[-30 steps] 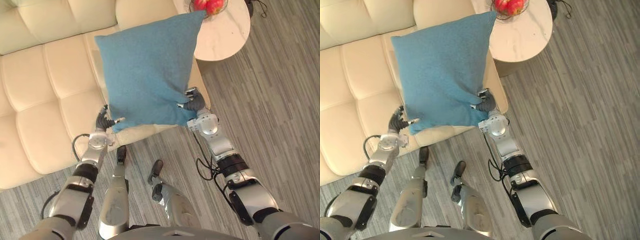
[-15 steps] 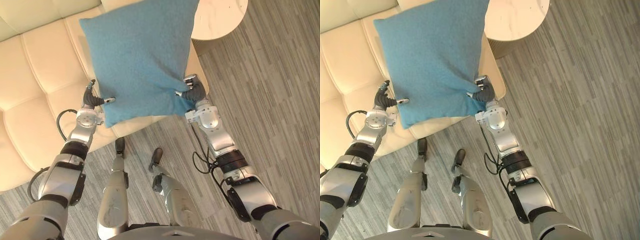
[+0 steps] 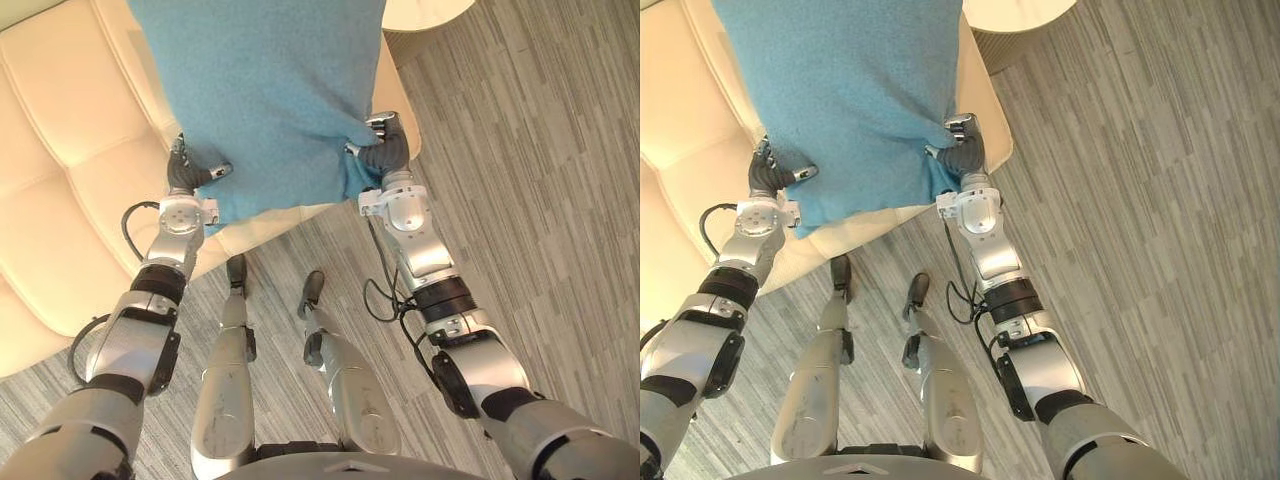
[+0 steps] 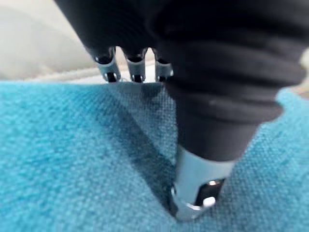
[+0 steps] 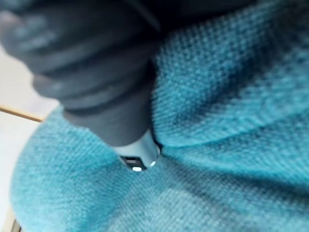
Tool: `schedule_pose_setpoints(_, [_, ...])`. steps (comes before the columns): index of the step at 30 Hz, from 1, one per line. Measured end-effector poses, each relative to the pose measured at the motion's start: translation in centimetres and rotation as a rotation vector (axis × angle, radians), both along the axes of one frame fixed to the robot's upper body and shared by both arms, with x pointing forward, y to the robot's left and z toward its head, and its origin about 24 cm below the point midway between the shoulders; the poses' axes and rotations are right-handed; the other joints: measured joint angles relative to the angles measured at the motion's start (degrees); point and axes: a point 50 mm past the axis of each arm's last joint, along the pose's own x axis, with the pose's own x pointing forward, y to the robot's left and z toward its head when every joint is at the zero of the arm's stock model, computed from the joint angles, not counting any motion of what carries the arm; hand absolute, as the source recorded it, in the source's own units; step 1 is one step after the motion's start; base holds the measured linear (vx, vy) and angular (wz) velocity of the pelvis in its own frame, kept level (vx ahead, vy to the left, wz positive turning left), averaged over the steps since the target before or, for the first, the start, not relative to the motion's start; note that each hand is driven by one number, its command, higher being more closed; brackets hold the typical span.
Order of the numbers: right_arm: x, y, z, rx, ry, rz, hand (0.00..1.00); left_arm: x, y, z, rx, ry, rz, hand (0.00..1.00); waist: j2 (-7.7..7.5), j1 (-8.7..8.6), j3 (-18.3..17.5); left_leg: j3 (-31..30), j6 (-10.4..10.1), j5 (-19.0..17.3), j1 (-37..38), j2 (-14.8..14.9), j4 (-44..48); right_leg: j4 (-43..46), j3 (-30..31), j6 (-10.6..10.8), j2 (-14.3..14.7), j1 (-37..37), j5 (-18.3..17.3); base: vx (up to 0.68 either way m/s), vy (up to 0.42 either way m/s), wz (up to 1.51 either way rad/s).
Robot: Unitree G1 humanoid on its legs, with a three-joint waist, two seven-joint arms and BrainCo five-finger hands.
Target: Pick up cushions and gather them together orderly.
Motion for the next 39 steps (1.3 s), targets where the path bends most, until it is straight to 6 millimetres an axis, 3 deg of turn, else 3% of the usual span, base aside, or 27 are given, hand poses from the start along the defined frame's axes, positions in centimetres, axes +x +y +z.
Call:
schedule_pose_setpoints(2, [-0.5, -0.1, -0.8, 0.013, 0.012, -0.002, 1.0, -0.4, -0.3, 0.0, -0.016, -0.019, -0.009, 1.0, 0.15, 0.2, 0.08, -0.3, -0.24, -0.18, 0.77, -0.07, -0.01, 0.23, -0.14, 0.12, -0.11, 0.73, -0.38, 0.06, 0.028, 0.1])
schedule_pose_setpoints(5, [-2.6, -0.8, -4.1, 0.038, 0.083, -0.017, 1.0, -1.4, -1.7, -0.2, -0.048, -0.056, -0.052, 1.0, 0.32, 0.49, 0.06, -1.18, -1.47, -1.15, 2.76, -0.29, -0.01, 2.4, -1.05, 0.31, -0.66, 2.23, -2.3, 0.06, 0.013, 0.15])
schedule_pose_setpoints(8, [-4.6, -1.3, -6.2, 0.064, 0.129, -0.029, 1.0, -2.6, -2.6, -1.6, -0.064, -0.043, -0.083, 1.0, 0.74, 0.46, -0.19, -1.45, -2.15, -1.69, 4.85, -0.69, -0.01, 4.65, -1.21, 0.57, -1.31, 3.52, -4.19, 0.06, -0.006, 0.1])
schedule_pose_setpoints(14, [-8.4, -2.4, -8.5, 0.063, 0.179, -0.048, 1.0, -6.5, -4.3, -6.1, -0.142, 0.045, -0.142, 1.0, 4.74, -0.76, -2.46, -3.19, -2.01, -1.63, 9.3, -1.84, -0.02, 8.46, -3.09, 0.85, -2.79, 7.39, -8.13, 0.08, -0.031, 0.21])
schedule_pose_setpoints(18, [-11.9, -2.6, -11.4, 0.069, 0.292, -0.034, 1.0, -11.0, -4.5, -9.6, -0.163, 0.134, -0.168, 1.0, 8.02, -1.09, -8.83, -4.5, -2.03, -1.64, 12.42, -2.38, -0.07, 10.01, -4.92, 0.85, -3.68, 10.87, -10.7, 0.1, -0.06, 0.23])
schedule_pose_setpoints(21, [-14.1, -2.3, -12.1, 0.077, 0.329, -0.01, 1.0, -13.3, -4.2, -10.8, -0.191, 0.174, -0.165, 1.0, 9.41, -1.36, -12.46, -4.97, -1.98, -2.69, 14.42, -2.37, -0.23, 11.36, -6.42, 0.86, -3.91, 13.1, -12.41, 0.06, -0.065, 0.27])
schedule_pose_setpoints(23, [-14.9, -2.1, -11.8, 0.079, 0.323, 0.007, 1.0, -14.7, -4.0, -11.1, -0.218, 0.184, -0.151, 1.0, 9.54, -1.38, -14.85, -5.1, -2.07, -3.41, 15.18, -2.27, -0.38, 12.97, -7.62, 0.8, -4.44, 13.57, -13.8, 0.0, -0.051, 0.24])
schedule_pose_setpoints(25, [-15.0, -1.9, -11.2, 0.062, 0.295, 0.012, 1.0, -15.5, -4.0, -10.9, -0.254, 0.173, -0.144, 1.0, 9.6, -1.31, -15.11, -4.92, -1.93, -4.3, 16.81, -2.27, -0.38, 13.61, -8.59, 0.8, -4.85, 15.38, -14.52, -0.02, -0.043, 0.21])
schedule_pose_setpoints(28, [-14.9, -1.6, -10.2, 0.052, 0.252, 0.026, 1.0, -16.4, -3.9, -10.1, -0.284, 0.14, -0.132, 1.0, 9.45, -0.9, -18.04, 0.11, -1.97, -6.25, 17.32, -1.4, 0.32, 13.66, -10.02, 0.84, -5.66, 16.66, -14.48, 0.0, 0.001, 0.26])
schedule_pose_setpoints(30, [-14.1, -1.4, -9.5, 0.042, 0.214, 0.041, 1.0, -16.4, -3.8, -9.4, -0.291, 0.101, -0.126, 1.0, 9.45, -0.87, -19.56, 7.05, -2.09, -11.84, 13.91, 0.68, 7.95, 13.01, -11.82, 1.0, -7.06, 17.57, -13.64, -0.02, 0.089, 0.37])
schedule_pose_setpoints(33, [-12.9, -1.1, -8.9, 0.024, 0.18, 0.06, 1.0, -16.4, -3.3, -9.4, -0.31, 0.092, -0.097, 1.0, 9.84, -0.95, -21.2, 14.53, 1.1, -14.95, 12.09, 3.42, 14.96, 13.42, -12.05, 1.83, -8.88, 17.53, -13.01, -0.02, 0.158, 0.09])
schedule_pose_setpoints(34, [-12.5, -1.0, -9.0, 0.016, 0.18, 0.064, 1.0, -16.4, -3.4, -9.4, -0.321, 0.091, -0.095, 1.0, 10.74, -1.04, -21.99, 17.54, 1.47, -14.3, 12.32, 4.55, 15.12, 14.21, -12.21, 2.43, -8.84, 17.5, -12.94, 0.01, 0.164, 0.1])
schedule_pose_setpoints(35, [-12.1, -1.1, -9.2, 0.004, 0.189, 0.066, 1.0, -16.4, -3.4, -9.5, -0.334, 0.092, -0.094, 1.0, 10.89, -1.59, -22.99, 18.95, 2.79, -13.33, 12.41, 3.88, 13.77, 14.21, -12.17, 2.98, -9.15, 17.27, -12.5, 0.0, 0.13, 0.12])
schedule_pose_setpoints(37, [-11.5, -1.0, -9.5, -0.005, 0.202, 0.068, 1.0, -16.3, -3.4, -9.3, -0.338, 0.083, -0.096, 1.0, 10.18, -2.91, -25.03, 23.62, 1.56, -15.4, 12.79, 1.75, 9.06, 8.7, -13.78, 3.99, -11.11, 17.66, -8.84, 0.02, 0.227, 0.45])
schedule_pose_setpoints(38, [-11.3, -0.9, -9.4, 0.004, 0.198, 0.07, 1.0, -16.1, -3.3, -9.2, -0.33, 0.074, -0.096, 1.0, 8.91, -3.65, -25.1, 26.25, 2.58, -16.12, 12.38, 1.32, 10.13, 5.45, -14.89, 5.34, -12.3, 18.27, -7.41, 0.04, 0.25, 0.71])
schedule_pose_setpoints(39, [-10.9, -0.9, -9.7, -0.001, 0.208, 0.066, 1.0, -15.9, -3.4, -9.7, -0.329, 0.094, -0.096, 1.0, 10.36, -4.15, -25.09, 25.28, 5.08, -10.12, 12.64, 1.86, 8.93, 5.26, -15.5, 6.42, -11.26, 18.96, -6.62, 0.03, 0.21, 0.55])
